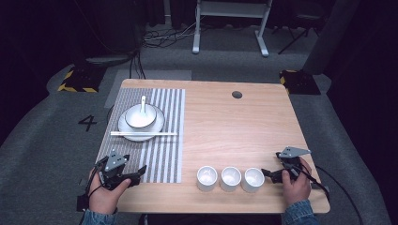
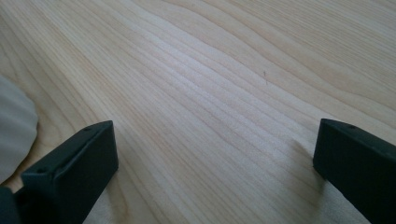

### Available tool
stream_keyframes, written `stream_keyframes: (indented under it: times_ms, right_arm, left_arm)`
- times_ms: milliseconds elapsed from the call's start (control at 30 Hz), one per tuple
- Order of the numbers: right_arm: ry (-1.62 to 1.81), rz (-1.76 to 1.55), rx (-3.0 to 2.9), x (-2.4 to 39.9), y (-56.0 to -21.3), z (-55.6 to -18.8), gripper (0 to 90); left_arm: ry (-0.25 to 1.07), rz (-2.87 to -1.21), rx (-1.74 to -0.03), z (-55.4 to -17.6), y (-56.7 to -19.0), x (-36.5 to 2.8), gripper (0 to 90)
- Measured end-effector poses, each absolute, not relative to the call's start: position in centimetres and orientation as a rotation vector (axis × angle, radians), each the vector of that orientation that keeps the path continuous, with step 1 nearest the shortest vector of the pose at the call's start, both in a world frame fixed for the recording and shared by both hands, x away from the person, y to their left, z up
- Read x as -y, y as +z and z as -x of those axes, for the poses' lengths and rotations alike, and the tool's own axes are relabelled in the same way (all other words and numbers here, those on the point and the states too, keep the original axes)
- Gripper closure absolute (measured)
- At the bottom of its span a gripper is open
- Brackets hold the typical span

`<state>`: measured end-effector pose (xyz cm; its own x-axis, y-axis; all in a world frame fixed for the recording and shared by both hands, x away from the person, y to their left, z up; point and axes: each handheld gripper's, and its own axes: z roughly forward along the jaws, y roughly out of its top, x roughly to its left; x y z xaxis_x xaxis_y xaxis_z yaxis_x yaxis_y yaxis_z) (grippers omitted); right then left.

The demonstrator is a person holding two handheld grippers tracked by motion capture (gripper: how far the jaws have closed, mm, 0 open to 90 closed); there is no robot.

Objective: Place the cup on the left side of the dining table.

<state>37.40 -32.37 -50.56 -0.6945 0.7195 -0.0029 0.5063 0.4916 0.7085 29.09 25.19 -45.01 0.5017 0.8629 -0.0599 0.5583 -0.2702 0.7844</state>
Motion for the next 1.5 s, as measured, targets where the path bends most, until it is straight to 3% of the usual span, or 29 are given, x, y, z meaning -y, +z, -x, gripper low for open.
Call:
stream_keyframes:
  times_ms: [467, 700, 1500]
  right_arm:
    - [1.012, -1.034, -2.441, 32.4, -50.6, -37.4, 0.0]
    - [1.012, -1.035, -2.441, 32.4, -50.6, -37.4, 0.0]
    - [1.012, -1.041, -2.435, 32.3, -50.6, -37.4, 0.0]
  left_arm:
    - [0.451, -2.02, -1.07, -28.6, -42.6, -23.6, 22.9]
    - [0.49, -2.024, -1.067, -29.2, -42.8, -23.0, 21.7]
    - [0.391, -2.089, -0.865, -32.0, -42.0, -17.4, 20.3]
